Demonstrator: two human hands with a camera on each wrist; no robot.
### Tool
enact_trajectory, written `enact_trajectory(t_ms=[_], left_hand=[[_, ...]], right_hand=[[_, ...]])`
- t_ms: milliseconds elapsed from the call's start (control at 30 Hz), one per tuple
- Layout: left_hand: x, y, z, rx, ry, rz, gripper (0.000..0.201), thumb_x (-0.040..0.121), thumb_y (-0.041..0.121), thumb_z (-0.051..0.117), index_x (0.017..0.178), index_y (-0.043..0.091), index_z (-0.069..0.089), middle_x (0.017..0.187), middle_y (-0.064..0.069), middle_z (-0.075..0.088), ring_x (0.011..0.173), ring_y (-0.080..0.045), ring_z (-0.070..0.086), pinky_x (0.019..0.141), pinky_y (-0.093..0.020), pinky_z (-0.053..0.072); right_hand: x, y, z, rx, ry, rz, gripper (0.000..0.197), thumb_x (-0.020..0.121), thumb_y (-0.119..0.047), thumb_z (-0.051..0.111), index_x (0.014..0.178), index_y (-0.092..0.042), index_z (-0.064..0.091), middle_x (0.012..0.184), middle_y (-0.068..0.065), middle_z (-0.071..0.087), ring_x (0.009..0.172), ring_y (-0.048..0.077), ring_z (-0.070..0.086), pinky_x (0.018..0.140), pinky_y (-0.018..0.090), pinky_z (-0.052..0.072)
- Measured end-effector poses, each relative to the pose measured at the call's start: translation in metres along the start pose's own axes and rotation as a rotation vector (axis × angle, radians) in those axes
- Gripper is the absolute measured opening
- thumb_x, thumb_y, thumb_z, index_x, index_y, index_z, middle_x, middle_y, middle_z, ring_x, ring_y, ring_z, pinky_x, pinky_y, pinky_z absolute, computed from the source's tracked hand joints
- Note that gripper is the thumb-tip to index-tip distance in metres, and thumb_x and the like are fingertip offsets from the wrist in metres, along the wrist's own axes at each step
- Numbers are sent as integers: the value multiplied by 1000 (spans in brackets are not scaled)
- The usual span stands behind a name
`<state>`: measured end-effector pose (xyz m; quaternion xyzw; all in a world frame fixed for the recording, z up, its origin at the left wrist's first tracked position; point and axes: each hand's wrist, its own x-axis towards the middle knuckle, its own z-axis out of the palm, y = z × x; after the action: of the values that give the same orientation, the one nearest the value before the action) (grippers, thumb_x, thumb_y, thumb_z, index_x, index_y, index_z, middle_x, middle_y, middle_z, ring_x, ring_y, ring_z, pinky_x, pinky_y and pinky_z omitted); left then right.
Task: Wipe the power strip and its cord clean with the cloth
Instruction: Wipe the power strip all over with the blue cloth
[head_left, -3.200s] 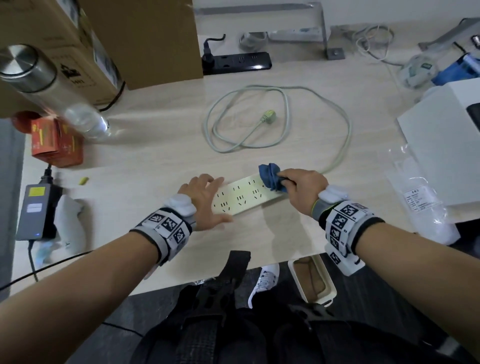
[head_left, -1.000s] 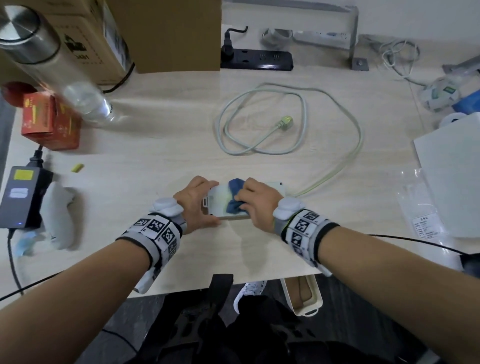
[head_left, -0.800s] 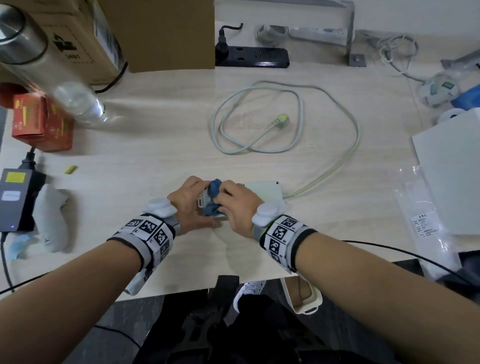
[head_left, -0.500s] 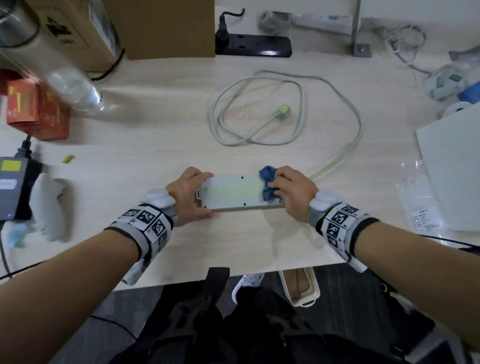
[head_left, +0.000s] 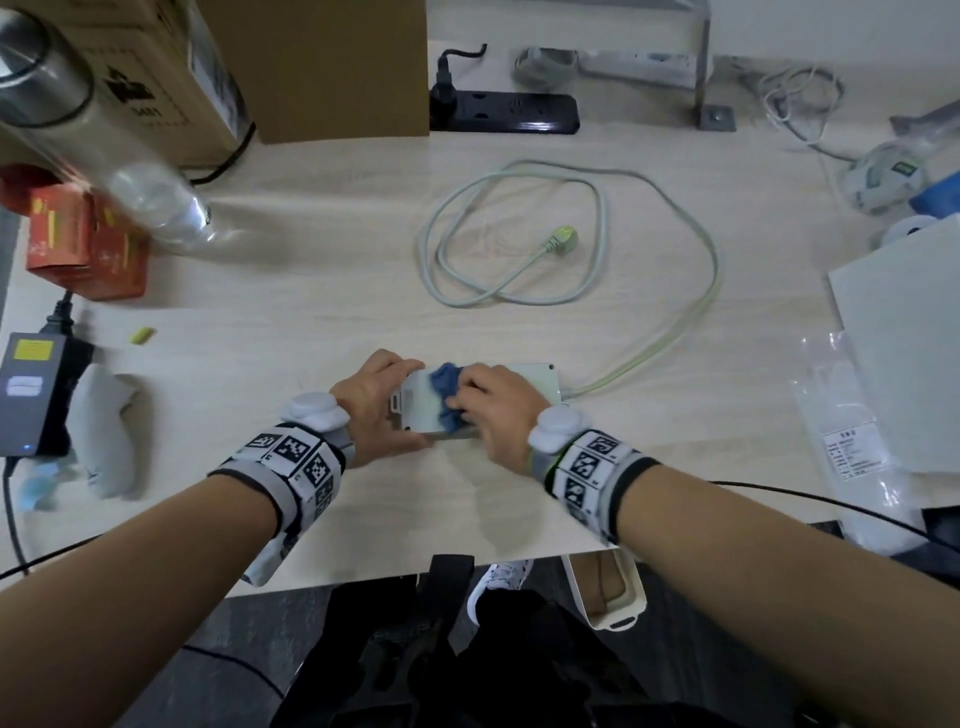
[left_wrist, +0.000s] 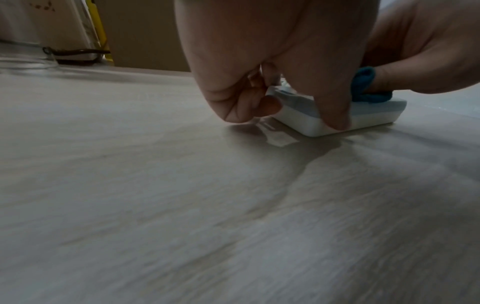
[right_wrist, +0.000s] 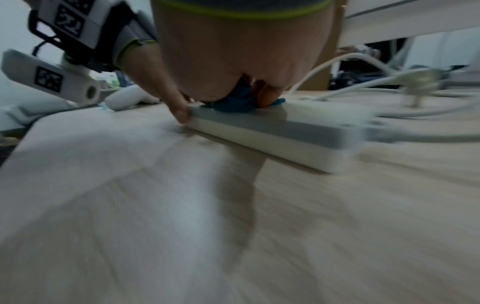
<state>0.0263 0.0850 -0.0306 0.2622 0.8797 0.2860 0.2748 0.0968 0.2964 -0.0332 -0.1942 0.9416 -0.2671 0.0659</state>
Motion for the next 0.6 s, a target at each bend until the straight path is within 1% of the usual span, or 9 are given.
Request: enact_trajectory(t_ms=[100, 133, 167, 233, 300, 367, 467, 533, 600], left_hand=[[1, -3, 1, 24, -12, -7, 85, 60, 45, 82, 134, 29, 42, 114, 19, 35, 97, -14, 54, 87, -32, 50], [1, -3, 1, 27, -13, -9, 86, 61, 46, 82, 134, 29, 42, 114, 20, 34, 97, -14, 53, 87, -33, 50], [1, -3, 1, 28, -14, -10, 85, 61, 46, 81, 134, 30, 41, 114, 20, 34, 98, -14, 53, 87, -33, 50], [1, -4, 2, 31, -14, -10, 85, 61, 46, 81, 134, 30, 41, 116, 19, 35, 97, -14, 53, 87, -34, 50], [1, -5, 3, 28, -11, -14, 85, 62, 45, 81, 135, 29, 41, 118, 16, 37, 96, -13, 52, 86, -34, 50], [1, -4, 2, 26, -15, -20, 85, 62, 45, 81, 135, 29, 41, 120, 15, 37, 96, -14, 52, 86, -32, 49], [1, -3, 3, 32, -9, -22, 84, 61, 45, 82, 133, 31, 41, 120, 15, 37, 94, -15, 54, 84, -31, 50], [2, -2, 4, 17, 12, -24, 84, 59, 47, 81, 132, 30, 44, 117, 16, 38, 91, -15, 56, 82, -30, 50], [0, 0, 6, -2, 44, -10, 86, 55, 55, 74, 131, 26, 47, 116, 13, 41, 87, -13, 56, 80, -28, 50]], right_hand=[[-36, 37, -28, -21, 79, 88, 28, 74, 3, 69, 96, -13, 66, 95, 11, 61, 74, 33, 57, 64, 36, 48], [-46, 45, -33, -72, 99, 101, 30, 71, 5, 70, 96, -12, 68, 96, 12, 62, 77, 34, 57, 66, 38, 49], [-53, 51, -35, -128, 118, 104, 33, 70, 8, 71, 98, -9, 70, 101, 15, 63, 83, 35, 58, 71, 41, 51], [-61, 51, -32, -145, 146, 127, 43, 68, 15, 68, 107, -4, 69, 118, 22, 60, 105, 40, 58, 87, 47, 52], [-69, 48, -19, -110, 150, 40, 59, 65, 25, 64, 119, 0, 60, 132, 25, 52, 121, 43, 51, 96, 49, 47], [-73, 45, -11, -116, 91, -55, 62, 72, 26, 51, 129, 1, 51, 139, 24, 46, 131, 40, 40, 101, 49, 42], [-59, 30, -8, -150, 28, -99, 57, 79, 9, 29, 131, 4, 52, 140, 24, 46, 133, 39, 37, 105, 49, 37], [-41, 13, 2, -178, 5, -128, 60, 77, 3, 24, 129, 6, 53, 138, 25, 47, 129, 44, 41, 106, 50, 32], [-21, -9, 17, -190, -4, -164, 57, 79, -1, 24, 126, 8, 55, 135, 27, 50, 125, 47, 45, 103, 53, 32]])
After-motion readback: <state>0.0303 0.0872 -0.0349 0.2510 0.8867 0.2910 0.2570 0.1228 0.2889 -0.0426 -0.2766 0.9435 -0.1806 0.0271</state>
